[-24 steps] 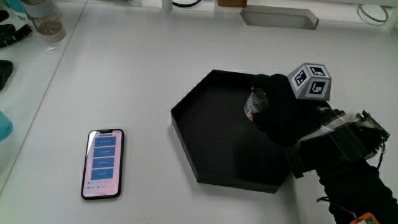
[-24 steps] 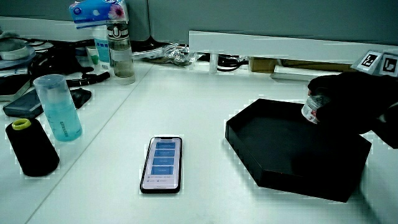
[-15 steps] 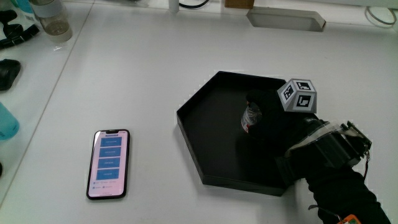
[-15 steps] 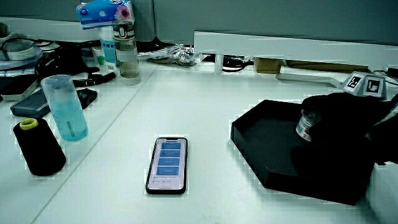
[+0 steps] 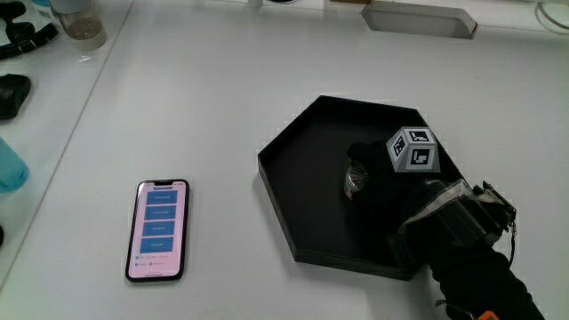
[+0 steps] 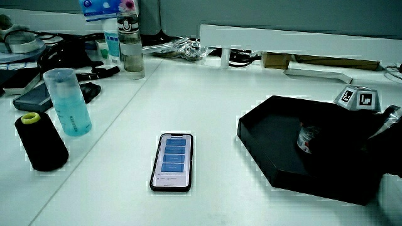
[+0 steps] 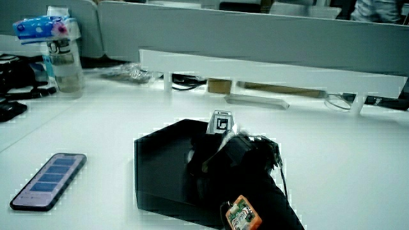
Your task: Place paper clip into plate
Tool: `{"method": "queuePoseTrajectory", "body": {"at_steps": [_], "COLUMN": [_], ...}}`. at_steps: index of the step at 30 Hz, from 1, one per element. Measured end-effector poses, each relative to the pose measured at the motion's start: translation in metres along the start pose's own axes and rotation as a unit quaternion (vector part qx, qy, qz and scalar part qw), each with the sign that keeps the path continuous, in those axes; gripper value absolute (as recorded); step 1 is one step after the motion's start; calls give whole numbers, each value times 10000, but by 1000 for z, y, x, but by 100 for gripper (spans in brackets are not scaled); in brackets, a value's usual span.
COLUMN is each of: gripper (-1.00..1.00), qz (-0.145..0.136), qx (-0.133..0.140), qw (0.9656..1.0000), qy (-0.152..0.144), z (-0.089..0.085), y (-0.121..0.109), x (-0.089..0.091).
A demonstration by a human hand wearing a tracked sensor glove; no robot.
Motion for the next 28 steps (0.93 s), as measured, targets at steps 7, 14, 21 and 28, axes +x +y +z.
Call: {"method": "queuePoseTrajectory", "body": {"at_steps": [7,14,21,28], "gripper": [0,-67,-100,-100], "qz": [-7,-10,369,255], "qx": [-70,-742,-222,638], "qw": [9999,9972,9985,9959], "qy": [-76,-101,331,591], "z": [3,2,39,72], "y": [0,9,-11,-36], "x": [-3,2,12,18]}}
